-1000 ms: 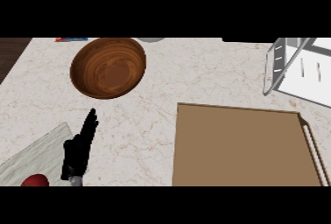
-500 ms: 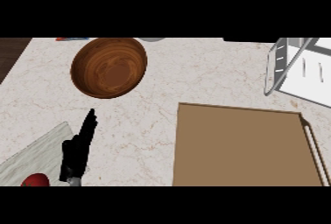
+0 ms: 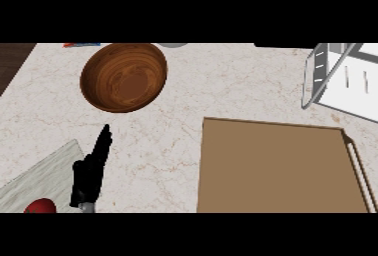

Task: Pick the can from the tray and place it in the tiered basket

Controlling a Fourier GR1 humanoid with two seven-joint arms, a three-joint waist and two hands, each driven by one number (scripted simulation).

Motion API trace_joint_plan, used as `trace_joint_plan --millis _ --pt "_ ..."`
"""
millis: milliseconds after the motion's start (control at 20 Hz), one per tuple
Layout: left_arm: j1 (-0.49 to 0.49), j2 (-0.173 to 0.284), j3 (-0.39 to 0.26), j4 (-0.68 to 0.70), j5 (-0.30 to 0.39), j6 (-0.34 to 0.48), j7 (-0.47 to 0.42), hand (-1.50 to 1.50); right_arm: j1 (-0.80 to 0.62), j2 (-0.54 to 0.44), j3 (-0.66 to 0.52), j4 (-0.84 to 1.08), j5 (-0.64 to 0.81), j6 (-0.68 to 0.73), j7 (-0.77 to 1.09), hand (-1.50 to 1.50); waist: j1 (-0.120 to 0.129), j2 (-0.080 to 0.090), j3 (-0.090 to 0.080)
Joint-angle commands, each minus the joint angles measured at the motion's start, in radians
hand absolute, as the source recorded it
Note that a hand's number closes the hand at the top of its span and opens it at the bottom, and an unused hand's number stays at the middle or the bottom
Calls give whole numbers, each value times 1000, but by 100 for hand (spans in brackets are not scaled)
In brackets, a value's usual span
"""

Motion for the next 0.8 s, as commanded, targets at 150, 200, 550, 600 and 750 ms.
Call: trace_joint_plan --millis 150,200,550,600,750 --pt "13 -6 -7 -26 -9 13 53 0 9 -80 -135 9 -119 -72 -28 -150 -2 4 -2" --pt "-3 13 18 8 15 -18 22 0 11 -74 -151 12 -128 -146 -22 -150 -1 8 -3" --pt "14 15 22 11 11 -14 15 0 72 -301 -226 48 -178 -166 66 -150 -14 10 -1" --pt "23 4 4 -55 8 -3 62 0 126 -322 -250 75 -198 -140 49 -150 -20 7 3" --pt "8 14 23 -6 3 -1 39 0 182 -378 -284 95 -231 -86 47 -150 -30 8 2"
